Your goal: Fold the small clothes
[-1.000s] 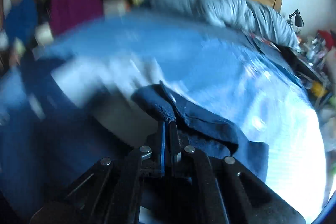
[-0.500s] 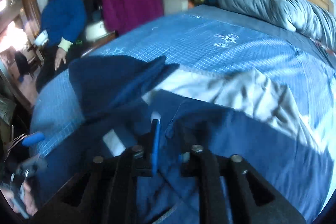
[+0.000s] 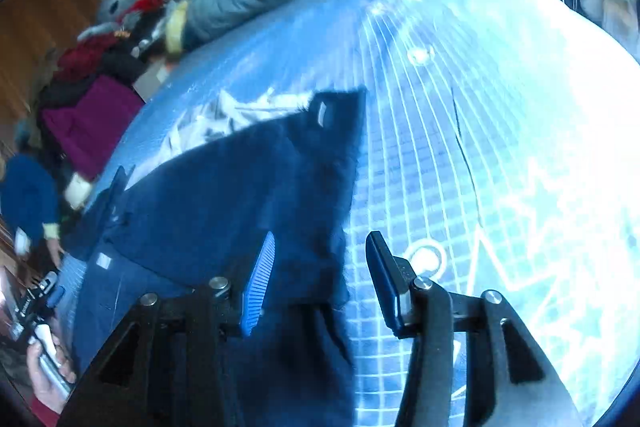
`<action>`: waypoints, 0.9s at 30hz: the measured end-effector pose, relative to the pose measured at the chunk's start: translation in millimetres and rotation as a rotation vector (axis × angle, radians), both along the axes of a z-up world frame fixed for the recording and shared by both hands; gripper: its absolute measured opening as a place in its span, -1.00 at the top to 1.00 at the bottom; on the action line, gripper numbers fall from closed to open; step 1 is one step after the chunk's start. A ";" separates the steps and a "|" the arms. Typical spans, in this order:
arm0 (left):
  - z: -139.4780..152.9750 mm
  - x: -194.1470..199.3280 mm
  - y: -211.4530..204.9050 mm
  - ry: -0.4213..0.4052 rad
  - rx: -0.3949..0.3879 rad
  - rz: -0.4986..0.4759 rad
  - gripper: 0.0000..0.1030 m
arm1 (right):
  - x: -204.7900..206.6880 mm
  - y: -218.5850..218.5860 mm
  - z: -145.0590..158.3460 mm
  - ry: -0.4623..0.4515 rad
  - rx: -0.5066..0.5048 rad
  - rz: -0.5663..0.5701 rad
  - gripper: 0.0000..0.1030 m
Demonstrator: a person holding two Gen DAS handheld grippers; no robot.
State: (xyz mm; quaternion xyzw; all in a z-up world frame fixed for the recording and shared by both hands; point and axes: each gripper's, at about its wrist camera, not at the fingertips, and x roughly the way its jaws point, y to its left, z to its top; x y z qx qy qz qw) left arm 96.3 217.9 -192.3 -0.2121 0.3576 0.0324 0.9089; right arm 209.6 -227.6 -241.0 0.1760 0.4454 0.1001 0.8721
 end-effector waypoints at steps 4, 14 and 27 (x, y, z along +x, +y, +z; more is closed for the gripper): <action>2.5 -4.7 4.8 0.012 0.016 0.027 -1.00 | 9.7 -1.4 -31.3 0.067 0.006 0.050 0.46; 6.4 -25.4 56.2 0.031 0.023 0.206 -1.00 | -38.6 -5.0 -35.0 0.037 0.015 0.034 0.72; -3.2 7.1 194.4 -0.019 -0.113 0.458 -1.00 | -30.5 -6.1 -21.6 0.016 0.122 -0.013 -0.17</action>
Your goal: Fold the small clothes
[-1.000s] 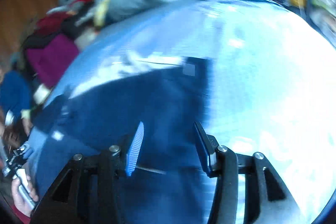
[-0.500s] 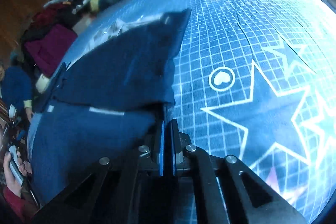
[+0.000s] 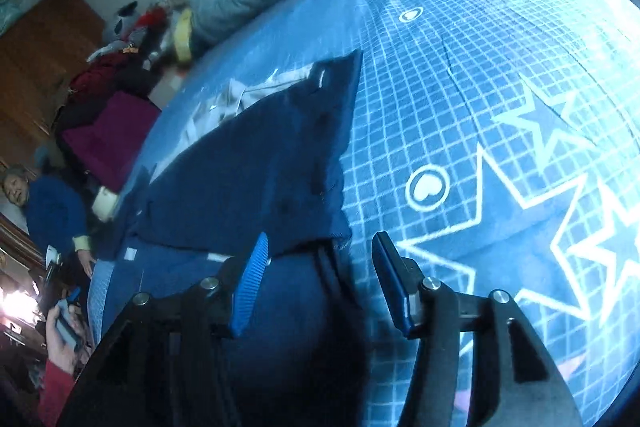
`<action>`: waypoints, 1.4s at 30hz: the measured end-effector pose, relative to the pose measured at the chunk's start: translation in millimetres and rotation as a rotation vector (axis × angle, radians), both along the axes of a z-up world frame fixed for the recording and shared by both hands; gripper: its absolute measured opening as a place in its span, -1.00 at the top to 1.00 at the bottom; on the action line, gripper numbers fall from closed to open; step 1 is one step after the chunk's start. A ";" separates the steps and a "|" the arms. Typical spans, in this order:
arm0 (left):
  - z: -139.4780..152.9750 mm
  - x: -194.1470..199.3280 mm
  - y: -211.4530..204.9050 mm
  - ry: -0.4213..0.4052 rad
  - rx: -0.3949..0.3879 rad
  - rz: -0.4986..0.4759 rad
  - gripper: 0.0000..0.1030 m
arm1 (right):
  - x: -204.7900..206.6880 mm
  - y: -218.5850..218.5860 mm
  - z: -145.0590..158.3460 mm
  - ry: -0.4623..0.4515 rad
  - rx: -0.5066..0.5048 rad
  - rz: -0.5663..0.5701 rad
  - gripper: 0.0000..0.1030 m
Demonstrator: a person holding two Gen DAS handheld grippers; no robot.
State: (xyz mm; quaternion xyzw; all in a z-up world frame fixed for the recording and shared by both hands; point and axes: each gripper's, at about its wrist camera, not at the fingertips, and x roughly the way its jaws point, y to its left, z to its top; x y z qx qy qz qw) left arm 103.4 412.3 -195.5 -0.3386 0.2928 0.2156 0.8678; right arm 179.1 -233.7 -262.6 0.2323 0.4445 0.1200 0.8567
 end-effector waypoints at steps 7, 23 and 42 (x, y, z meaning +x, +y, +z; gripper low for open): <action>-46.6 43.8 70.4 0.075 -0.112 0.087 -0.98 | -14.4 4.7 -0.8 0.027 -0.018 -0.029 -0.17; -17.4 82.2 51.1 -0.006 0.071 -0.088 0.95 | -5.3 58.9 38.8 -0.066 -0.063 0.047 -0.14; 14.0 -1.4 -217.0 -0.200 0.045 -0.772 -0.72 | 70.4 143.5 15.9 0.003 0.236 0.280 -0.14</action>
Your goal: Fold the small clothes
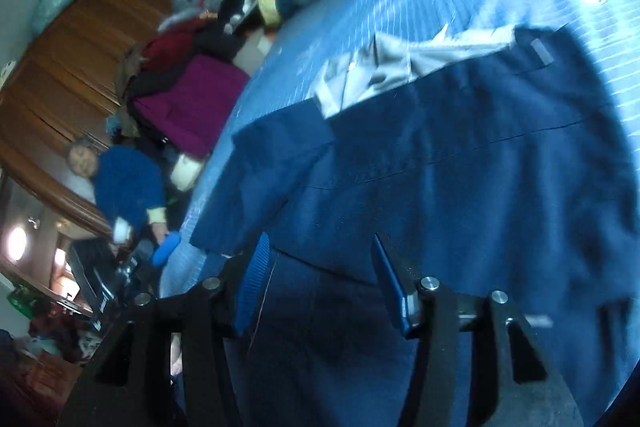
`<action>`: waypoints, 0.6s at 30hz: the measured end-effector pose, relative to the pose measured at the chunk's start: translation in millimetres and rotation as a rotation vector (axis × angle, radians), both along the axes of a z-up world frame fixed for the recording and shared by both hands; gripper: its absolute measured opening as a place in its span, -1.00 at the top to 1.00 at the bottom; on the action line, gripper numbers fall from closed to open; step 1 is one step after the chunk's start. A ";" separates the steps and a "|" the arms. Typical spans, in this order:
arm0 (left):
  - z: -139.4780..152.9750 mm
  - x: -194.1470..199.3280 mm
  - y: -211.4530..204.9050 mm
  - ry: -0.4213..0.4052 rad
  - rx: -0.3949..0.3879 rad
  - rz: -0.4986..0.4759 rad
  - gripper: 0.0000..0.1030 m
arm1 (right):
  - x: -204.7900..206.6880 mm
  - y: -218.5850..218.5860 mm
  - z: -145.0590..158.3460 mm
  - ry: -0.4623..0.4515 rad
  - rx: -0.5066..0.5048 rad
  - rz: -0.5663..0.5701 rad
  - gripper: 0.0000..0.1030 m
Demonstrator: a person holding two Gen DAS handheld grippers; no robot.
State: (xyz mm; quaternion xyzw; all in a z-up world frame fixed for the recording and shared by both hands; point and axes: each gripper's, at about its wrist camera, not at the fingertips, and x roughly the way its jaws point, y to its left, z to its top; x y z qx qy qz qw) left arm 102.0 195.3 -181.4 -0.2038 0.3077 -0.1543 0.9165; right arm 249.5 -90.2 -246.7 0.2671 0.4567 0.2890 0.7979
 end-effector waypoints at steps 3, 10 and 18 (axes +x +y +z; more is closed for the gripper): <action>-18.8 -15.3 41.3 0.061 -0.035 0.161 -0.71 | 22.8 22.1 -10.7 0.041 0.031 0.028 -0.14; -56.9 -20.5 93.6 0.166 -0.159 0.314 -0.69 | 57.2 37.3 -13.4 0.093 0.180 -0.025 -0.38; -52.4 -19.0 97.0 0.166 -0.187 0.295 -0.69 | 58.9 51.5 -13.9 0.111 0.001 -0.015 -0.22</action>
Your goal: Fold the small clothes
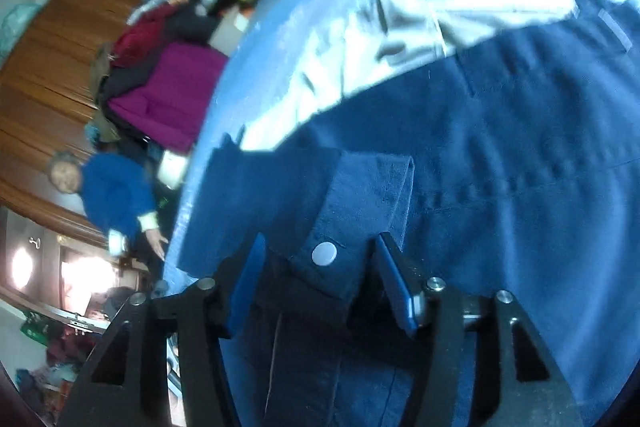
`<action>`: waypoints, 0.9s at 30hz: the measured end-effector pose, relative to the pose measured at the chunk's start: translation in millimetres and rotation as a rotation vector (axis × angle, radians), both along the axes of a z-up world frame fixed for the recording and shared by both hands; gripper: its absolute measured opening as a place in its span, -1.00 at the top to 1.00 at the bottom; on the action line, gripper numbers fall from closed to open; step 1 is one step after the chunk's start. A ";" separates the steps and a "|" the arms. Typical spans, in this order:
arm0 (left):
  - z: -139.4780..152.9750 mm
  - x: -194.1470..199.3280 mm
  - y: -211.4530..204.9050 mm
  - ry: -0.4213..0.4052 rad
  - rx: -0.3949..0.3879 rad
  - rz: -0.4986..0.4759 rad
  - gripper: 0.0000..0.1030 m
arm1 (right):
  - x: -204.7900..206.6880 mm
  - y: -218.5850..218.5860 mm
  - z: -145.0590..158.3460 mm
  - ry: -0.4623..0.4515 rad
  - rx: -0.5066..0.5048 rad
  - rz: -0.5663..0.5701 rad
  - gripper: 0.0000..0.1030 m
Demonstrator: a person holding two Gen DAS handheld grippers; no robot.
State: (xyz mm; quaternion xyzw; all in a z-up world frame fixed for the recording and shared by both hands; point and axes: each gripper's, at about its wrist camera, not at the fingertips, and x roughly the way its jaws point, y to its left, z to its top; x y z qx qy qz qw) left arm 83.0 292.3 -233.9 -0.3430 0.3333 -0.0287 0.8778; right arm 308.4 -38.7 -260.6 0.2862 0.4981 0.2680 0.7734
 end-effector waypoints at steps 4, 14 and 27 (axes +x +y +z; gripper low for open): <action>-5.9 6.1 2.5 0.018 -0.008 -0.006 -0.70 | -10.7 -14.8 3.6 -0.020 -0.017 -0.031 -0.22; -4.6 7.1 -1.4 0.026 0.025 -0.018 -0.73 | 7.5 7.3 -20.6 0.011 -0.015 0.043 -0.06; -9.7 13.0 0.4 0.038 0.047 -0.022 -0.78 | 10.0 -64.0 48.2 -0.181 -0.049 -0.078 0.79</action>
